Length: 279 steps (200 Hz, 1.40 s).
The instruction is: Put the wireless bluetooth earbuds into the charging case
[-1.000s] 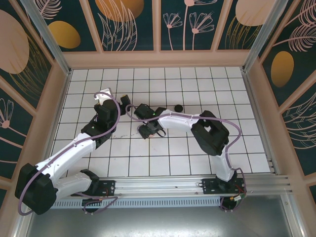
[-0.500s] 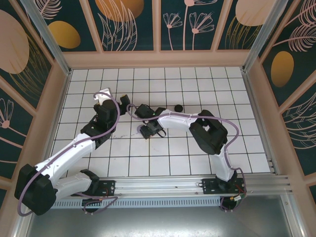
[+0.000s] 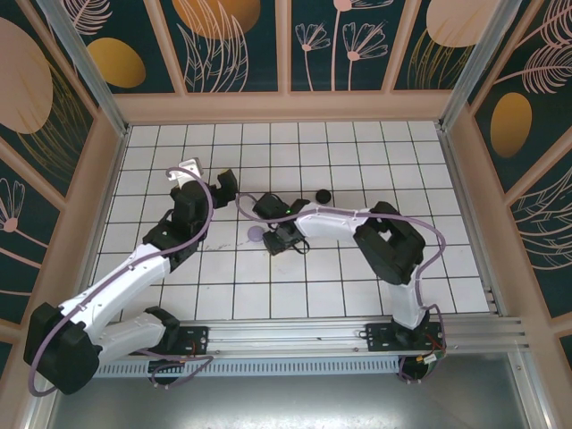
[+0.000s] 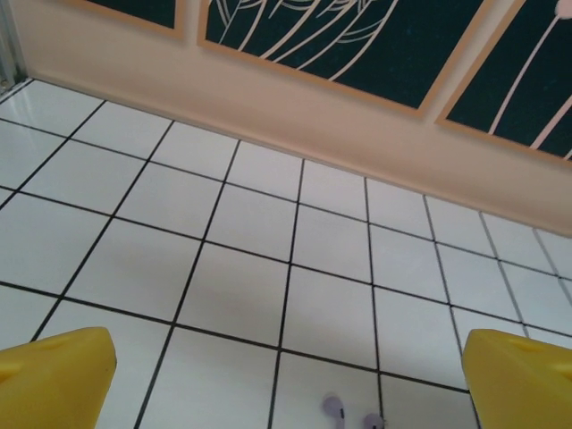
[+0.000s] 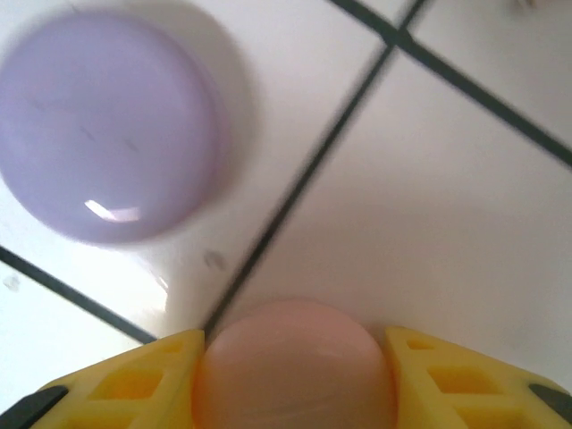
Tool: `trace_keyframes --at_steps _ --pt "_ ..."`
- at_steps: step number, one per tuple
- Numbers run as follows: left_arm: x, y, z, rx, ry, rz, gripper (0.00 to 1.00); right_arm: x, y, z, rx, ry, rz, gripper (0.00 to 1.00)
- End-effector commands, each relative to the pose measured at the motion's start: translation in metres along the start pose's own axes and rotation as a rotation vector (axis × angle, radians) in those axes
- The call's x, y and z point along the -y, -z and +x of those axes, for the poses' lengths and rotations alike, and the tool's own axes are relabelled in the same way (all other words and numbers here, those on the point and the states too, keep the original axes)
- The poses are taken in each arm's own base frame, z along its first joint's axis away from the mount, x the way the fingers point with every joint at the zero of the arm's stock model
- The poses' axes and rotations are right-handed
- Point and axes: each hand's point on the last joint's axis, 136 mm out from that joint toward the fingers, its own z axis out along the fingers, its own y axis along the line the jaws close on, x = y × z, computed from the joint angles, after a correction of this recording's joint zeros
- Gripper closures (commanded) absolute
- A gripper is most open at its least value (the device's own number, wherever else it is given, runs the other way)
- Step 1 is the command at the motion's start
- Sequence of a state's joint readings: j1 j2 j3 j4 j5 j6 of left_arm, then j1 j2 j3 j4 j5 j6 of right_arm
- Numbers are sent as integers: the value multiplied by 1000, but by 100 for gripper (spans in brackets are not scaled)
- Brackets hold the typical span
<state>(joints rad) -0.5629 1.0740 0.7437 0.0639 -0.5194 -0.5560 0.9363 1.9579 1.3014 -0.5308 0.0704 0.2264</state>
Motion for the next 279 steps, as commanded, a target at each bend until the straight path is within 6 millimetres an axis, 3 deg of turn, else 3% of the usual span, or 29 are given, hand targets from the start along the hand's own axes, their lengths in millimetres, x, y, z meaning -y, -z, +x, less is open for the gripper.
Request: trace_keyframes --at_steps 1,27,53,102,163,211,279 --pt "10 4 -10 27 85 52 2 20 29 2 53 -150 1 61" --pt "21 -3 11 -40 66 114 2 42 46 0 116 -351 -21 60" --pt "53 -13 43 -142 32 292 1 67 59 -8 191 -575 -68 60" --pt "106 -1 89 -262 47 671 1 116 80 -27 328 -913 -129 60" --pt "118 4 118 -332 193 821 8 128 115 -62 461 -1226 -349 61" --pt "125 -2 124 -325 269 857 11 127 133 -78 498 -1383 -440 62" --pt "157 -4 138 -343 255 934 17 109 145 -97 516 -1414 -495 63"
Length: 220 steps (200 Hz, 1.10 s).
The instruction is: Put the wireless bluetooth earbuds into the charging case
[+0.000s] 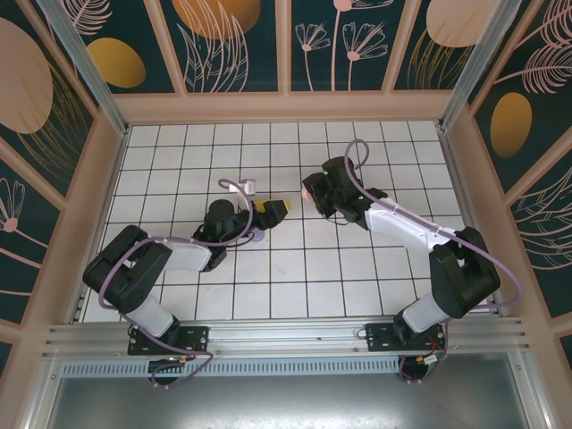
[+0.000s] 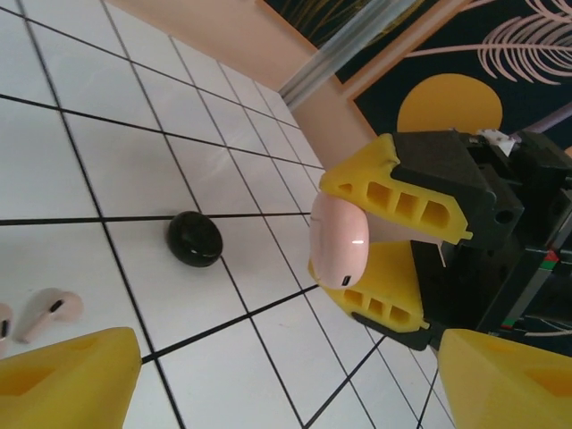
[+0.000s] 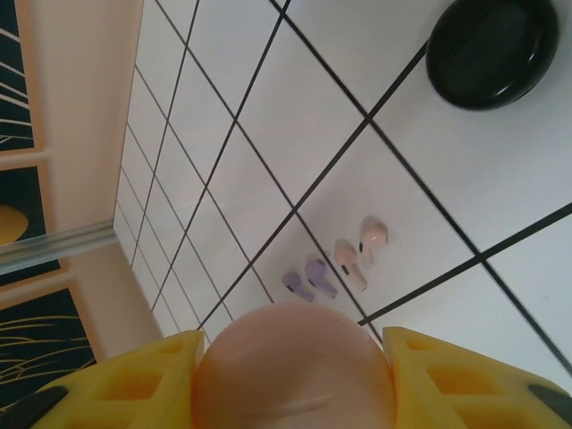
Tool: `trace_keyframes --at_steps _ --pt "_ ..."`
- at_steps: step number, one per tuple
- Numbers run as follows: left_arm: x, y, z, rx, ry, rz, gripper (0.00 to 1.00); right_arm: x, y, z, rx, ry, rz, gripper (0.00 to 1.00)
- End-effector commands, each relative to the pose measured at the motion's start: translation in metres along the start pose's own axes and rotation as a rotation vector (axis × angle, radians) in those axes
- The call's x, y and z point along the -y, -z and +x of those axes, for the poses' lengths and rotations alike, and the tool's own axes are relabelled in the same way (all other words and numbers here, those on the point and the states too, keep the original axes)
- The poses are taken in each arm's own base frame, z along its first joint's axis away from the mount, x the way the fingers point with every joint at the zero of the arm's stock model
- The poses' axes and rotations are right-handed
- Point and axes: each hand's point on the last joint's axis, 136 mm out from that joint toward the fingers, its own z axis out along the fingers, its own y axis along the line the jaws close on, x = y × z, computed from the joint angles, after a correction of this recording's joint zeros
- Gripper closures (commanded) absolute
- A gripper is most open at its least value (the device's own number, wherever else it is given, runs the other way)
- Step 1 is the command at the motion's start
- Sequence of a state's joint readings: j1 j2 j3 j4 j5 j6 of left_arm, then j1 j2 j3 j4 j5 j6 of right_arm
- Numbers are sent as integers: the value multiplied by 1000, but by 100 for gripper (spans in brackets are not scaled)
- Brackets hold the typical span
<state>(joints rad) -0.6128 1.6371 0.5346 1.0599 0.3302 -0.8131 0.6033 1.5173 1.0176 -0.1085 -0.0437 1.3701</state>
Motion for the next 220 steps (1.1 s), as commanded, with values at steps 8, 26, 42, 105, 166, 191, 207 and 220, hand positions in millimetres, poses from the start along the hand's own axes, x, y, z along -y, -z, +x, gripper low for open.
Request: trace_keyframes --at_steps 8,26,42,105,166,191,207,220 --pt "25 -14 -7 22 -26 101 19 -34 7 4 10 -27 -83 63" --pt "28 -18 -7 20 -29 117 23 -40 6 10 2 -21 -90 63" --pt "32 -19 -9 28 -38 130 26 -42 5 13 -2 -15 -91 63" --pt "25 -28 -8 29 -37 121 29 -46 6 21 -15 -3 -99 63" --pt "27 -36 -16 51 -42 124 34 -40 6 27 -24 5 -94 64" --pt "27 -38 -16 48 -42 125 40 -41 9 27 -21 6 -99 64" --pt "26 -38 -16 49 -43 125 45 -41 9 27 -21 5 -100 64" --pt "26 -38 -16 50 -44 124 50 -41 9 27 -23 5 -100 64"
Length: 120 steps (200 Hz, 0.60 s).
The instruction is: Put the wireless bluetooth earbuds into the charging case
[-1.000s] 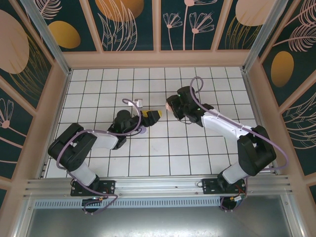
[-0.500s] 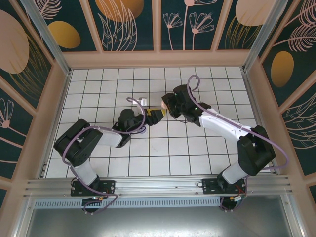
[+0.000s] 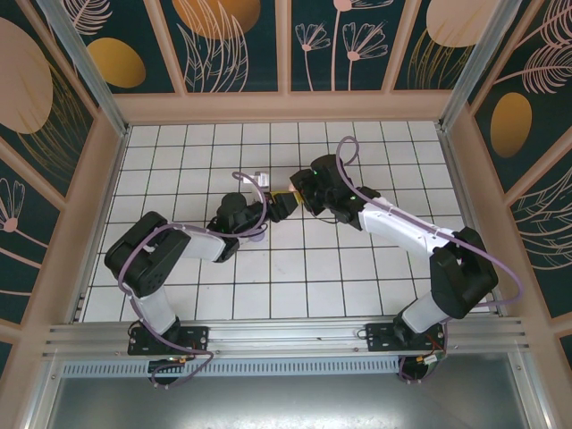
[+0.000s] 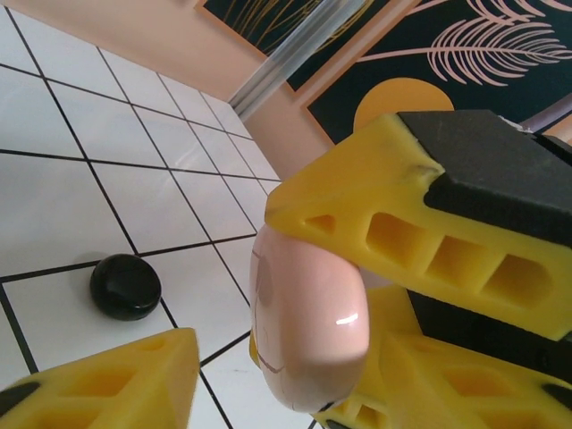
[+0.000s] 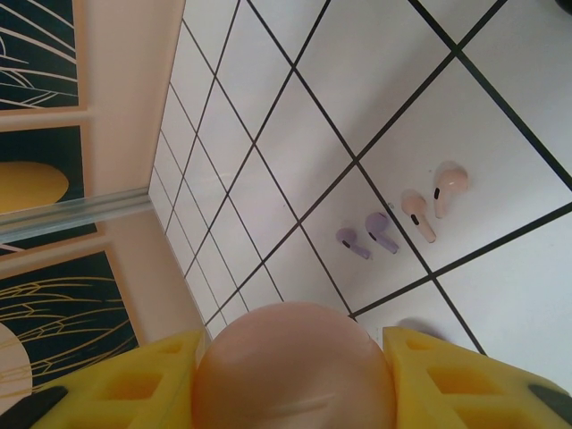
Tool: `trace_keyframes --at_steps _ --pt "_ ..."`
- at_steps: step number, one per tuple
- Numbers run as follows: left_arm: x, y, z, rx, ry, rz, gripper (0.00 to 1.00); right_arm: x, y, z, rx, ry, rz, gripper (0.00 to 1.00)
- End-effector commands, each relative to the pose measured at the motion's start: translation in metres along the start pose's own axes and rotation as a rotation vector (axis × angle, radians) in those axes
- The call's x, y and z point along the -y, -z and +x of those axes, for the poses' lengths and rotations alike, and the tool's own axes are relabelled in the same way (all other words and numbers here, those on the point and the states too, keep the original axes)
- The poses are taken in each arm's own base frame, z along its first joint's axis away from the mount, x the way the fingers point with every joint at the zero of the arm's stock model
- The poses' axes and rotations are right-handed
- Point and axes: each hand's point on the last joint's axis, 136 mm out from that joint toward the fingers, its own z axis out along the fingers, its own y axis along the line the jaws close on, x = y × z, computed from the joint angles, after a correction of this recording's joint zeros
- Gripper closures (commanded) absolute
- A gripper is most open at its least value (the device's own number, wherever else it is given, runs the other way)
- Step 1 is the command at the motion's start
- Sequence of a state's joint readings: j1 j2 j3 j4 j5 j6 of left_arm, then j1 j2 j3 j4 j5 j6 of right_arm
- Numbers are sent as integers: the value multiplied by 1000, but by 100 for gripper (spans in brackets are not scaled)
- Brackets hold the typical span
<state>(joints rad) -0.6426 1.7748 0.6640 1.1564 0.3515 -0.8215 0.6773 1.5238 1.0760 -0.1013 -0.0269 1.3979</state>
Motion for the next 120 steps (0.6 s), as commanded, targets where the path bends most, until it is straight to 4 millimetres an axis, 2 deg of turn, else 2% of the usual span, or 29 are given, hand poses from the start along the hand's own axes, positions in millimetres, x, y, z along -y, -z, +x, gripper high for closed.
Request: trace_keyframes --at_steps 1,24,56,68,90,120 --pt "7 -4 -7 30 -21 28 50 -11 3 -1 15 -14 -39 64" --pt "6 -4 -8 36 -23 25 59 -11 4 0 12 -15 -41 64" --pt "7 -5 -10 41 -25 29 65 -10 4 2 4 -13 -42 64" --pt "8 -5 -11 46 -25 34 64 -10 4 3 1 -12 -44 64" --pt "9 -6 -13 55 -24 33 57 -11 4 4 1 -12 -46 64" --pt "9 -7 -14 59 -24 39 60 -12 6 4 4 -10 -45 64"
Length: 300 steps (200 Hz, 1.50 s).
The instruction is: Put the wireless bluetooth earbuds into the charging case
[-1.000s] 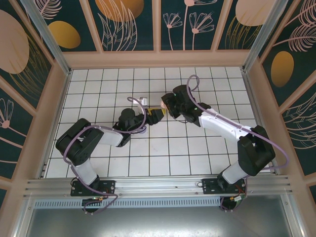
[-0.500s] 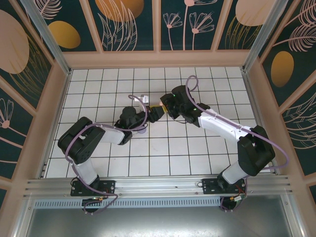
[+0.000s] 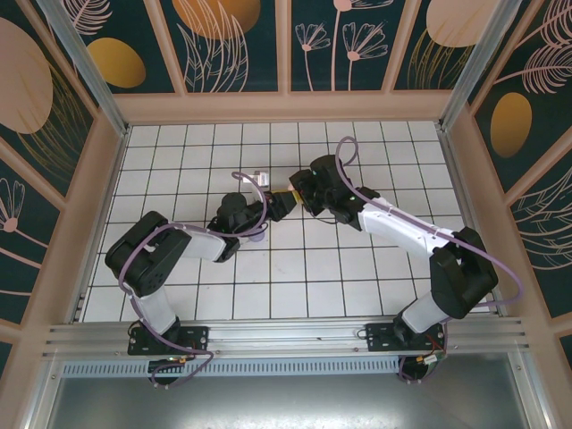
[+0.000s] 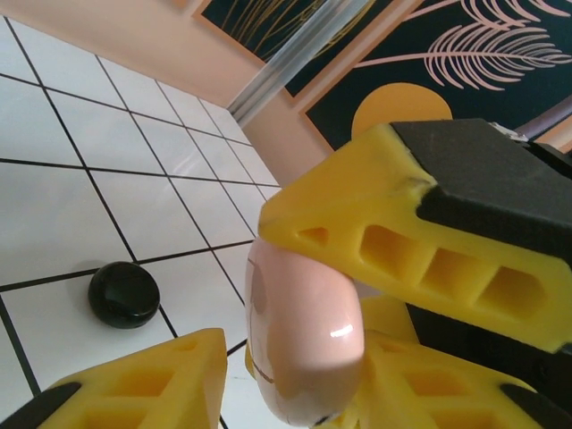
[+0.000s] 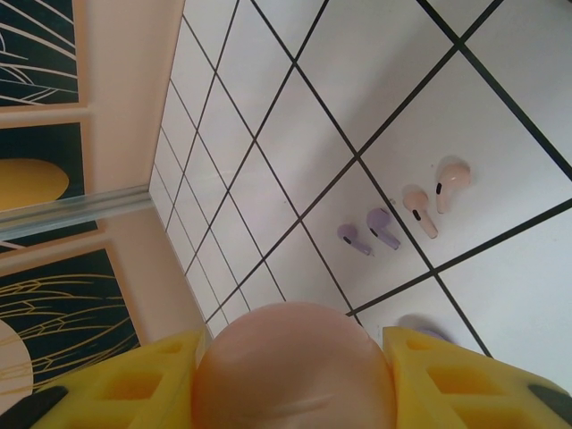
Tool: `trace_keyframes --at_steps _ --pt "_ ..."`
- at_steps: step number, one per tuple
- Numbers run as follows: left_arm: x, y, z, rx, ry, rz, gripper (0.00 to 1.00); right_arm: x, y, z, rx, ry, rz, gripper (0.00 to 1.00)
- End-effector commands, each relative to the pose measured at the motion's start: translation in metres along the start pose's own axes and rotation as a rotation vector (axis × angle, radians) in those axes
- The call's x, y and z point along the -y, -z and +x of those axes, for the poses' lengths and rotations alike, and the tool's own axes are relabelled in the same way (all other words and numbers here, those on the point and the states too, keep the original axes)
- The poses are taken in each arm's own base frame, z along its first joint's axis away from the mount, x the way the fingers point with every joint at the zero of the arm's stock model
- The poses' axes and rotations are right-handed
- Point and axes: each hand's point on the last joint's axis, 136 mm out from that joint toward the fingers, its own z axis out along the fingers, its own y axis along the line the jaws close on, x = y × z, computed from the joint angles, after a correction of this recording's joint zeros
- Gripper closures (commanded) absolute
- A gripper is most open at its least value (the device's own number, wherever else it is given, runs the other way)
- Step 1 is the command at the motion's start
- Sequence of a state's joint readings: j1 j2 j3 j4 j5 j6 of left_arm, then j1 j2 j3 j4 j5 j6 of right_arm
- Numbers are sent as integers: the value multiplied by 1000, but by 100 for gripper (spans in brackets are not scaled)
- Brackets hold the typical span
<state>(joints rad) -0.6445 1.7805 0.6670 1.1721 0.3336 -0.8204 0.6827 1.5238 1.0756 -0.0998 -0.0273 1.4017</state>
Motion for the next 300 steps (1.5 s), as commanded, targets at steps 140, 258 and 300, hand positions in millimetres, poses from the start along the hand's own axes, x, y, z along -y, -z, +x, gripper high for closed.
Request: trace_keyframes --at_steps 140,258,300 --pt "12 -6 -4 1 -19 58 100 -33 52 -38 135 39 -135 28" --pt "68 2 26 -328 -121 264 100 19 119 -48 56 707 -370 28" --pt "88 4 27 -409 -137 339 100 13 127 -18 -78 849 -461 28"
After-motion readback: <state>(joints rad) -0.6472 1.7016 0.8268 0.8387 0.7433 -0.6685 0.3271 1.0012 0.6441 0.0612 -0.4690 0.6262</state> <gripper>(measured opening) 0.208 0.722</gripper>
